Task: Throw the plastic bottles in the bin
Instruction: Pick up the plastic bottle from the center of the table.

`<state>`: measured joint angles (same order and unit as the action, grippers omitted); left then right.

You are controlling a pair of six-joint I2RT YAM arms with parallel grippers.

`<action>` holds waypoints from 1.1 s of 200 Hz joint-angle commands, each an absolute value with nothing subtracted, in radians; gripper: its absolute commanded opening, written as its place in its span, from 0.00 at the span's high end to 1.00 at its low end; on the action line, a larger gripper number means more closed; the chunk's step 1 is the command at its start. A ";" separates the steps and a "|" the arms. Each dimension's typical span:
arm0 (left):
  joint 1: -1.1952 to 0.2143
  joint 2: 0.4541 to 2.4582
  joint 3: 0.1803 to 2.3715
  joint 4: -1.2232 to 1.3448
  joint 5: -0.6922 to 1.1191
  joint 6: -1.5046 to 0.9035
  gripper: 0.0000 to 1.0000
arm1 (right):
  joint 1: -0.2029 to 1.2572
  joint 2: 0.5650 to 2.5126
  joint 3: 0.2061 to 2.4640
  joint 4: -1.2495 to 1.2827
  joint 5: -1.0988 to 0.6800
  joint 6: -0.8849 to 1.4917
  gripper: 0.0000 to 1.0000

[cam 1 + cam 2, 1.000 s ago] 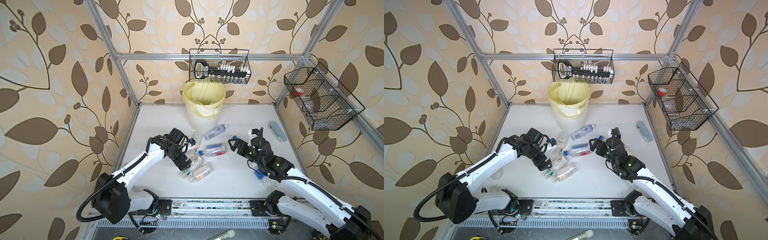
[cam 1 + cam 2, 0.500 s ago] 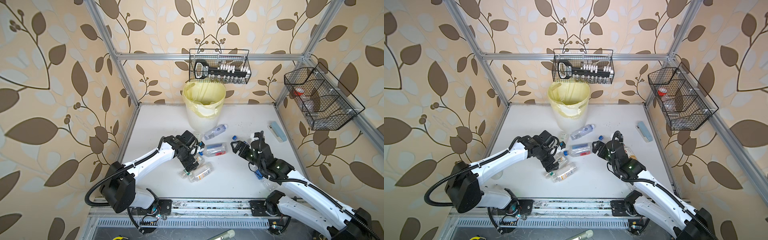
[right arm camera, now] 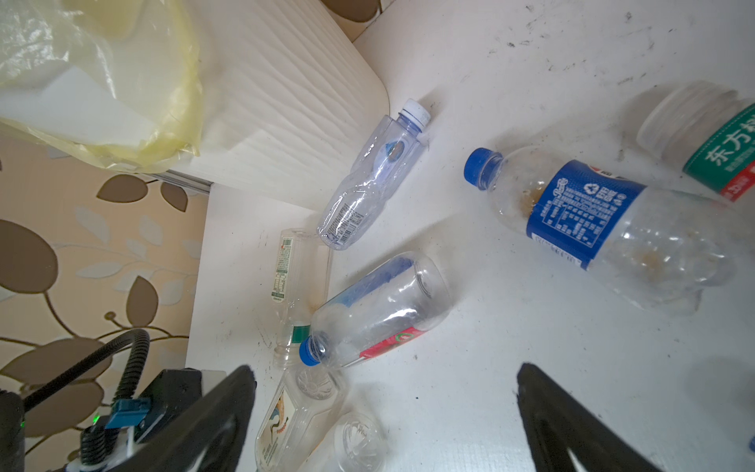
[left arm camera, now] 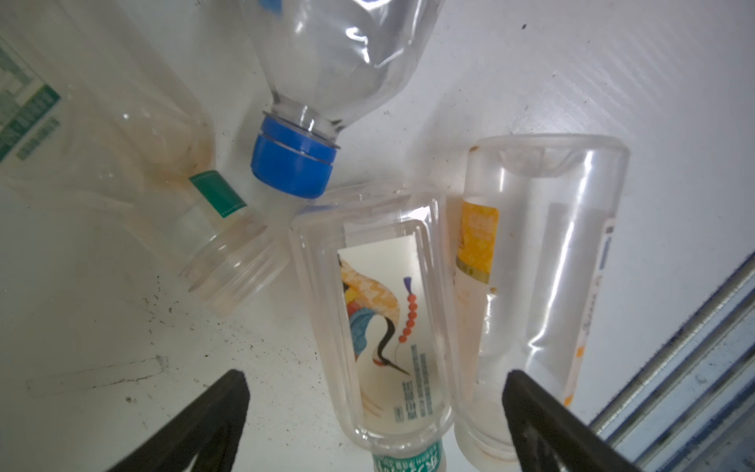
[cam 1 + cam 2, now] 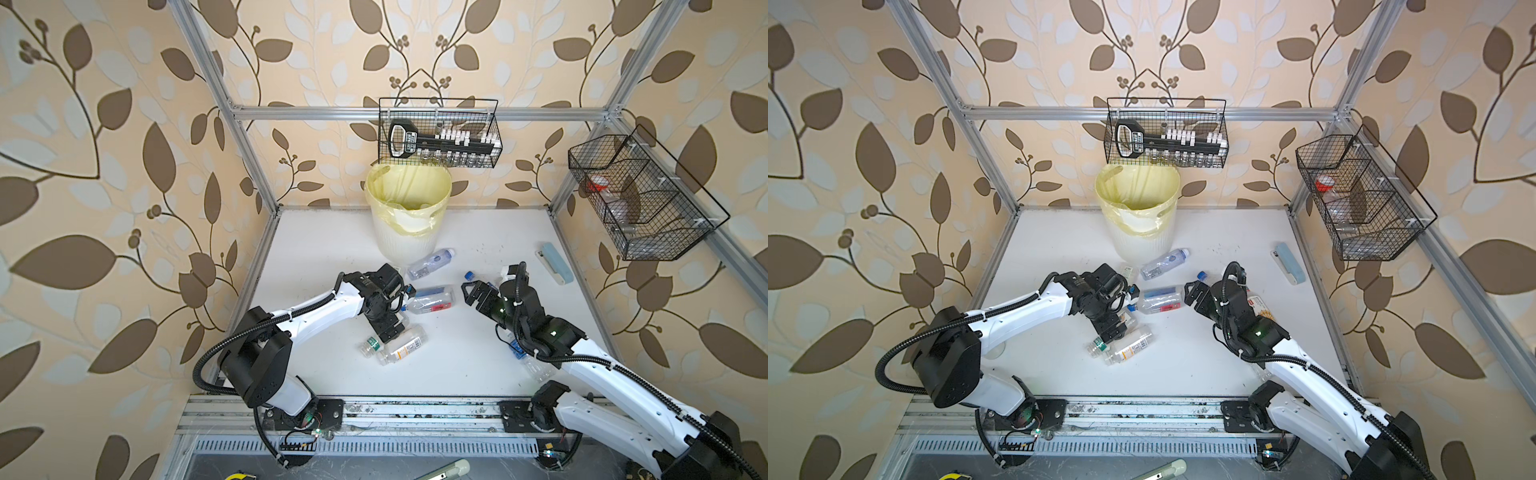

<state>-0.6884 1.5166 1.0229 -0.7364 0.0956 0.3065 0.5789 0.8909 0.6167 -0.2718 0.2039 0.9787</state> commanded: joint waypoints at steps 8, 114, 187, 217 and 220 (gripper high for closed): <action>-0.695 1.551 1.042 -0.727 0.087 0.285 0.05 | 0.583 0.876 0.594 -0.267 0.230 1.002 0.00; -0.695 1.568 0.991 -0.692 0.088 0.289 0.25 | 0.583 0.883 0.566 -0.224 0.207 1.020 0.00; -0.696 1.538 0.991 -0.687 0.034 0.308 0.44 | 0.584 0.866 0.560 -0.228 0.205 1.016 0.00; -0.695 1.482 0.989 -0.697 -0.006 0.332 0.44 | 0.584 0.850 0.557 -0.235 0.206 1.014 0.00; -0.695 1.476 0.989 -0.699 -0.009 0.334 0.44 | 0.584 0.848 0.555 -0.235 0.206 1.014 0.00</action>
<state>-0.6884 1.5578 0.9867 -0.6807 0.0399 0.3012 0.5789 0.8692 0.5774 -0.2344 0.2054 1.0054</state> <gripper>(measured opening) 0.571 0.999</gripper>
